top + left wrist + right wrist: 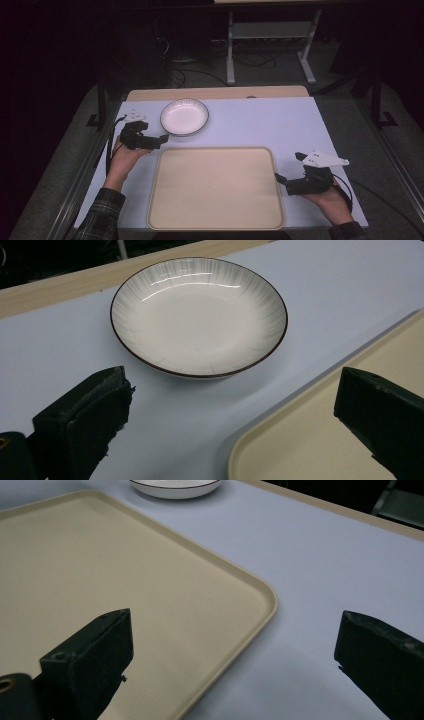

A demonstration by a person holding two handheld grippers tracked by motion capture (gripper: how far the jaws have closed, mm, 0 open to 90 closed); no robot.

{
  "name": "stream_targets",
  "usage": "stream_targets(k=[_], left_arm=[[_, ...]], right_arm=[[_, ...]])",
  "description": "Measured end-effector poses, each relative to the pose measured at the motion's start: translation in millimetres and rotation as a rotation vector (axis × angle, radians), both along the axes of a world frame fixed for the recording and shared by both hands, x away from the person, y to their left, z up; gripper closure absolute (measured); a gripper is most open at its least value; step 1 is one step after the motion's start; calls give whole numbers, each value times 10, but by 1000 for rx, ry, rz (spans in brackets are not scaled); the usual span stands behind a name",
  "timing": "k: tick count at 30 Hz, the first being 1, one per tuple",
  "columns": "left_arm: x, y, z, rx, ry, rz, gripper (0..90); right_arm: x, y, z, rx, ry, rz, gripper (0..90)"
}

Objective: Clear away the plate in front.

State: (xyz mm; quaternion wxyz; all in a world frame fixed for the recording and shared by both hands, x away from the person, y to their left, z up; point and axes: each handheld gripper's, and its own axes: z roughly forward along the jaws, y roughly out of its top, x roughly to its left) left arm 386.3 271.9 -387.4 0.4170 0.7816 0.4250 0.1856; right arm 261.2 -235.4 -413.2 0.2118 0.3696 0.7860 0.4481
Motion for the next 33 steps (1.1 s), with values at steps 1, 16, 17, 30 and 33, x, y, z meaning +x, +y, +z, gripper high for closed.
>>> stream_targets(k=[1, 16, 17, 30, 33], left_arm=[[12, -4, 0, -1, 1, 0, 8], [322, -18, -8, -40, 21, 55, 8], [339, -14, -9, -43, 22, 59, 8], [607, 67, -87, -129, 95, 144, 61], [649, 91, -129, -151, 121, 169, 81]], right_arm=[[0, 0, 0, 0, 0, 0, 16], [-3, -4, 3, -1, -2, -3, 16], [-4, -5, 4, 0, -2, -2, 16], [-6, -6, 7, 3, -2, 4, 16], [-5, -4, 6, 2, -2, 5, 16]])
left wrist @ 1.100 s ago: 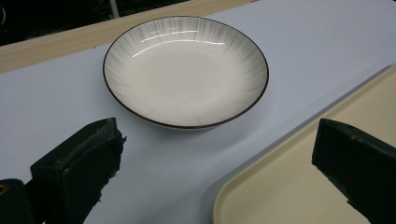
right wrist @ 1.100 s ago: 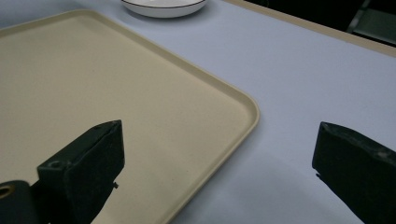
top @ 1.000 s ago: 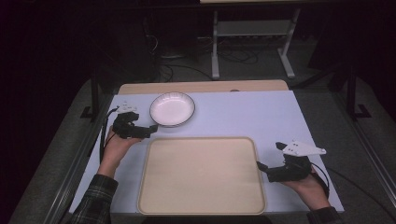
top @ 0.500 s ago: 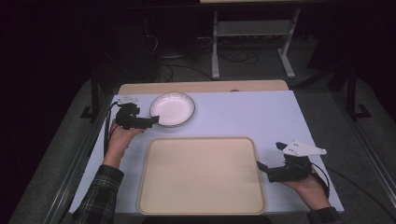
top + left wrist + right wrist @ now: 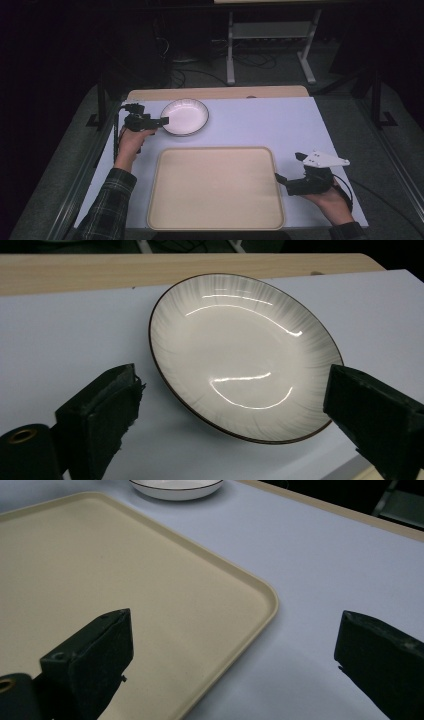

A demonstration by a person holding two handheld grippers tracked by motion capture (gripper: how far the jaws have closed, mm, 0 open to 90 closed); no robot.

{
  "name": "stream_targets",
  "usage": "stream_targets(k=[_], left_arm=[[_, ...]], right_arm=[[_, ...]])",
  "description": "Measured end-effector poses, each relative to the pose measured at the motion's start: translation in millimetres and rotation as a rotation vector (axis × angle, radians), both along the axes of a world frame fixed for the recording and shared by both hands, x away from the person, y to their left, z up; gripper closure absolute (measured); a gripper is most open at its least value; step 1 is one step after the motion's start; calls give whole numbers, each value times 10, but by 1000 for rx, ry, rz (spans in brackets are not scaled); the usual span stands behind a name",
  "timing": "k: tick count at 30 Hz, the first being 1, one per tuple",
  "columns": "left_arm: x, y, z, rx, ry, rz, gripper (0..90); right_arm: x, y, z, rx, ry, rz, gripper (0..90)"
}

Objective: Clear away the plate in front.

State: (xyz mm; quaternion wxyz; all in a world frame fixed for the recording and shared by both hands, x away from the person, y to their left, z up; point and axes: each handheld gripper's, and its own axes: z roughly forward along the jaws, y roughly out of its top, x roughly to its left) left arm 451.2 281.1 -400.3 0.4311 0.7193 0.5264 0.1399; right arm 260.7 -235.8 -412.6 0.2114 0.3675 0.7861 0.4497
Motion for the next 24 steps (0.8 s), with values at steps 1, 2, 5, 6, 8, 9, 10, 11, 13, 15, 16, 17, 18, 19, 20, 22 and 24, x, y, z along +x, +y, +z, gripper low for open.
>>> stream_targets(k=[1, 2, 5, 6, 8, 9, 10, 11, 13, 15, 16, 17, 18, 19, 20, 22, 24], left_arm=[[10, 9, -12, -13, 14, 5, 100], [20, 20, -25, -21, 25, 7, 144], [46, 35, -66, -34, 60, 20, 185], [53, 36, -79, -35, 69, 24, 185], [69, 47, -114, -31, 95, 38, 196], [76, 59, -127, -29, 108, 45, 203], [84, 69, -140, -38, 117, 56, 211], [93, 85, -151, -48, 124, 61, 221], [107, 102, -170, -69, 133, 69, 252], [120, 111, -193, -87, 143, 70, 278], [127, 112, -209, -91, 151, 73, 297], [141, 112, -237, -100, 166, 82, 322], [141, 112, -237, -100, 166, 82, 337], [152, 114, -257, -106, 175, 87, 337], [159, 116, -270, -117, 182, 92, 348], [171, 115, -294, -130, 192, 100, 383], [181, 108, -315, -138, 204, 104, 387]], right_arm=[[0, 1, 0, 0, 0, 0, 17], [-1, 3, 0, 1, 1, 0, 17], [-5, 1, 5, 3, 0, 1, 17], [-5, 1, 5, 3, 0, 1, 17], [-8, -3, 6, 4, 0, 1, 17], [-8, -5, 7, 4, -2, 1, 17], [-9, -5, 9, 5, -2, 1, 17], [-10, -5, 10, 5, -2, 2, 17], [-9, -2, 9, 4, -3, 3, 17], [-11, -1, 8, 2, -2, 4, 17], [-13, -3, 9, 2, -2, 5, 17], [-13, -8, 10, 2, -2, 5, 17], [-13, -8, 10, 2, -2, 5, 17], [-13, -9, 10, 3, -3, 5, 17], [-12, -12, 11, 2, -3, 4, 17], [-13, -14, 12, 1, -4, 4, 17], [-15, -16, 12, 1, -5, 5, 17]])
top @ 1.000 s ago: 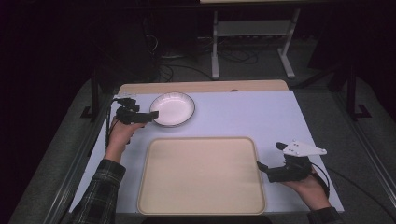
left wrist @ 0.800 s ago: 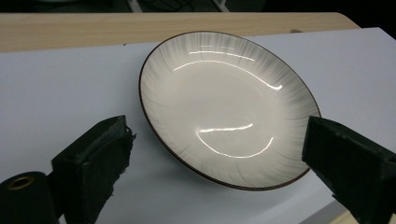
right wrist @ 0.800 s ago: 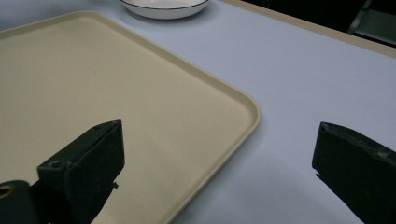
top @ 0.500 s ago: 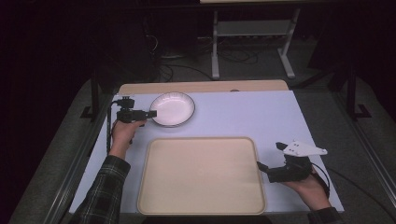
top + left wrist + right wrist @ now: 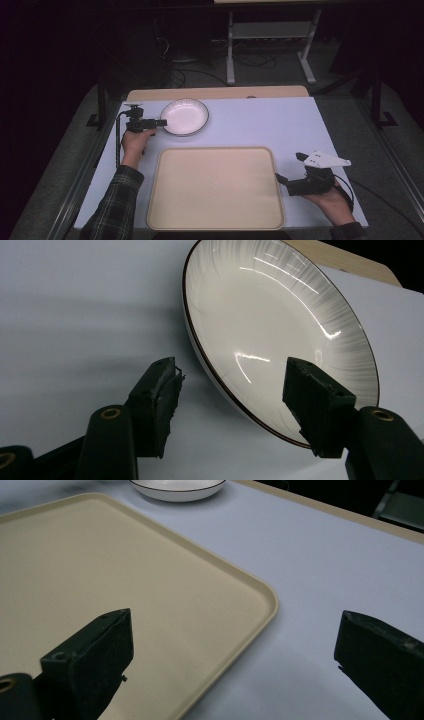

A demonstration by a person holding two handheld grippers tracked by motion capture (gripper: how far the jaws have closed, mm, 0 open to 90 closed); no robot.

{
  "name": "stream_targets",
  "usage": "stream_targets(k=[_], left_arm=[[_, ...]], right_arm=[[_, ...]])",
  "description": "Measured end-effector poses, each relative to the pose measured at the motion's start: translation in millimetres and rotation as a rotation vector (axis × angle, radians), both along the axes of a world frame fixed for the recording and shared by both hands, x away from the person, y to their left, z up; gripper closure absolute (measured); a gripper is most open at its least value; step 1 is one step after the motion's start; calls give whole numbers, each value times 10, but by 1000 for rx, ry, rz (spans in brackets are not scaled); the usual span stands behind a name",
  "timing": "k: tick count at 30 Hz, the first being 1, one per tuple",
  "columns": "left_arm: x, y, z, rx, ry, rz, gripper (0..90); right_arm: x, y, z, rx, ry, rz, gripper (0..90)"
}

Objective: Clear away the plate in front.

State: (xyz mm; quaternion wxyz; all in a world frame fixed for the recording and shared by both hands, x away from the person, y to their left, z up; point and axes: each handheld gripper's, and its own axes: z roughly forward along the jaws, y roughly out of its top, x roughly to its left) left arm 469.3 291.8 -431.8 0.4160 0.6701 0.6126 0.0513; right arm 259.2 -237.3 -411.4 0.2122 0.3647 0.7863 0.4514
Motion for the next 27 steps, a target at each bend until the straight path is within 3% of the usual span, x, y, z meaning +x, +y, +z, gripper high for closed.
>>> stream_targets(k=[13, 27], left_arm=[[50, -101, -142, -70, 84, 31, 447], [56, -165, -178, -79, 91, 46, 521]], right_arm=[[-8, -10, 2, 2, 2, 0, 17], [-10, -19, 4, 2, -2, 2, 18]])
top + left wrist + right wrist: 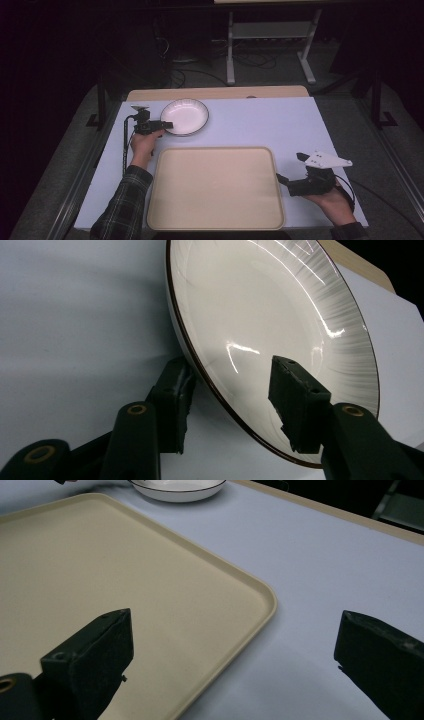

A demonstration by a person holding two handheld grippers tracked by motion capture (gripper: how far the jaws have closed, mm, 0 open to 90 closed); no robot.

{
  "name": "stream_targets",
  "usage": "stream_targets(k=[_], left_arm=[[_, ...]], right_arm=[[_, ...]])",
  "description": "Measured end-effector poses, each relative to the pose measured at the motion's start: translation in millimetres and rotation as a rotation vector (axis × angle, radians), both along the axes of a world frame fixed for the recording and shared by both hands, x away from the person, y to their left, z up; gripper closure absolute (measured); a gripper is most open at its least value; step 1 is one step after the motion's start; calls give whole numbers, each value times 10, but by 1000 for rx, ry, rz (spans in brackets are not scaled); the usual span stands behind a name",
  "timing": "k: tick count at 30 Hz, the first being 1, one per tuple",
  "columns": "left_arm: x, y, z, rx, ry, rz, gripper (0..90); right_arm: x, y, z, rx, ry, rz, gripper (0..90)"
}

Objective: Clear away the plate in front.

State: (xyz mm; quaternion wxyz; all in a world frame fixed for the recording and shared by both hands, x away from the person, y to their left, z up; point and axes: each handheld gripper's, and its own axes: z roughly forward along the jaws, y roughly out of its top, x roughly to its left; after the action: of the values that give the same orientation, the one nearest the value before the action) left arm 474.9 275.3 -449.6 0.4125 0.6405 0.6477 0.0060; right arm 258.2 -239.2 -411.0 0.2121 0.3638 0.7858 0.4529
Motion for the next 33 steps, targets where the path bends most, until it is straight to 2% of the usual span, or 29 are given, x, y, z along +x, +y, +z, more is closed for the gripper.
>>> stream_targets(k=[6, 8, 14, 15, 21, 25, 28, 33], left_arm=[[-19, 15, -16, 39, -17, -7, 631], [-22, 6, -15, 46, -20, -4, 631], [-20, -43, 13, 114, -25, -17, 662], [-19, -37, 10, 106, -20, -9, 676], [-13, 8, -16, 45, -5, 4, 722], [-10, 33, -39, -12, 5, 27, 756], [-10, 43, -34, -32, 3, 32, 779], [-15, 43, -28, -42, -4, 39, 794]], right_arm=[[-1, 4, -1, 0, 2, 0, 18], [-1, 3, -1, -1, 2, 0, 18], [2, 6, -6, -7, 3, 5, 26], [-1, 5, -4, -7, 2, 6, 48], [-1, 5, -5, -7, 2, 10, 53], [2, 4, -7, -8, 3, 11, 54], [4, 2, -8, -8, 3, 11, 55], [9, -6, -6, -6, 5, 7, 57]])
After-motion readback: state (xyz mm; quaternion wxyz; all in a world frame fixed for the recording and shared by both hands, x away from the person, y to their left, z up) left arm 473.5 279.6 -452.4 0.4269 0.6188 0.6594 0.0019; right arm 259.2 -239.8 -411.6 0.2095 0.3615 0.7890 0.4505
